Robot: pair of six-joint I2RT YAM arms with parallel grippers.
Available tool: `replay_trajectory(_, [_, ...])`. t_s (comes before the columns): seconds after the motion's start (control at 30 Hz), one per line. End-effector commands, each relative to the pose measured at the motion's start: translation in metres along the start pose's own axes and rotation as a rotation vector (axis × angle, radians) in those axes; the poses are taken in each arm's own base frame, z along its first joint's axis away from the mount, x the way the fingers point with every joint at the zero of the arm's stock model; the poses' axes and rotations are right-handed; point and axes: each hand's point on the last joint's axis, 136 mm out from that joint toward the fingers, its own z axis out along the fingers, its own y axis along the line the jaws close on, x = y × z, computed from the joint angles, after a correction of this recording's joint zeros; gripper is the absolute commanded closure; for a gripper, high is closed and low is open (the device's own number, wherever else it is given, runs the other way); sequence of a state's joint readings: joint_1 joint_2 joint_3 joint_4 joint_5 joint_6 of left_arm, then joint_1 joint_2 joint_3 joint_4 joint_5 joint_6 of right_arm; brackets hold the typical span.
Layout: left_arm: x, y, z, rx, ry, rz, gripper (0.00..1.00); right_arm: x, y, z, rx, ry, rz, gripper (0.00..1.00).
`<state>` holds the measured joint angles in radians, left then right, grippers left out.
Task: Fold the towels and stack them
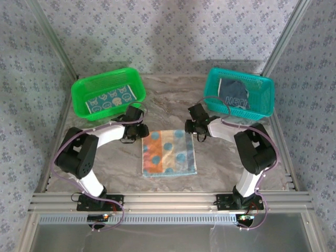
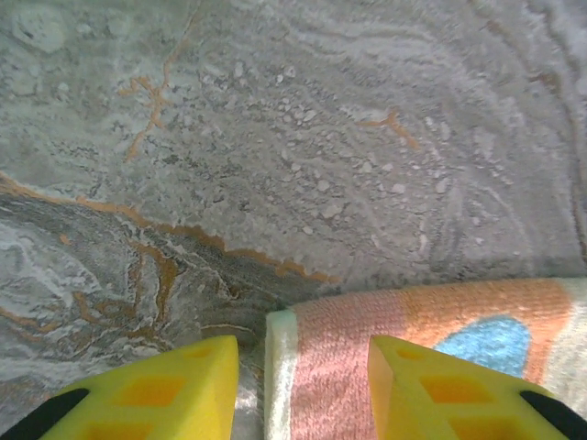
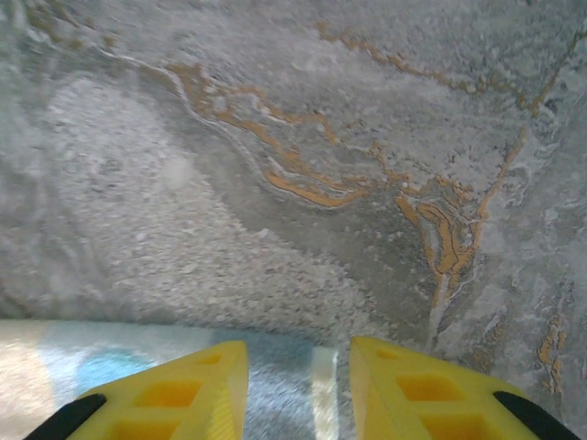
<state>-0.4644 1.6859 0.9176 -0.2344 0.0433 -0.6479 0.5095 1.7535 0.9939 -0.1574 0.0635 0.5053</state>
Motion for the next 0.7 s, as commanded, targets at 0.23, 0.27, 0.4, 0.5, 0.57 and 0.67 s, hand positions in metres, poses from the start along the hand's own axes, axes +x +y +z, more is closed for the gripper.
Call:
replay_trajectory(0.23, [-0.014,-0.005,0.008,0.004,-0.022,-0.017,0.58,-0.004,-0.004,0.013,0.025,0.004,0.048,0.62])
replay_trajectory(0.27, [-0.015,-0.006,0.008,0.006,-0.023,-0.017,0.58,-0.006,-0.003,0.012,0.023,0.001,0.048,0.62])
replay_trajectory(0.4, [-0.016,-0.007,0.011,0.004,-0.019,-0.015,0.58,-0.01,-0.002,0.012,0.026,-0.004,0.05,0.62])
replay_trajectory(0.5, [-0.015,-0.007,0.014,0.004,-0.01,-0.012,0.59,-0.008,-0.003,0.016,0.033,0.004,0.051,0.62])
replay_trajectory(0.57, [-0.014,-0.006,0.017,0.003,-0.003,-0.009,0.59,-0.005,-0.004,0.02,0.034,0.014,0.053,0.62])
replay_trajectory(0.67, [-0.013,-0.006,0.019,0.003,0.001,-0.009,0.62,0.001,-0.004,0.025,0.033,0.033,0.057,0.62])
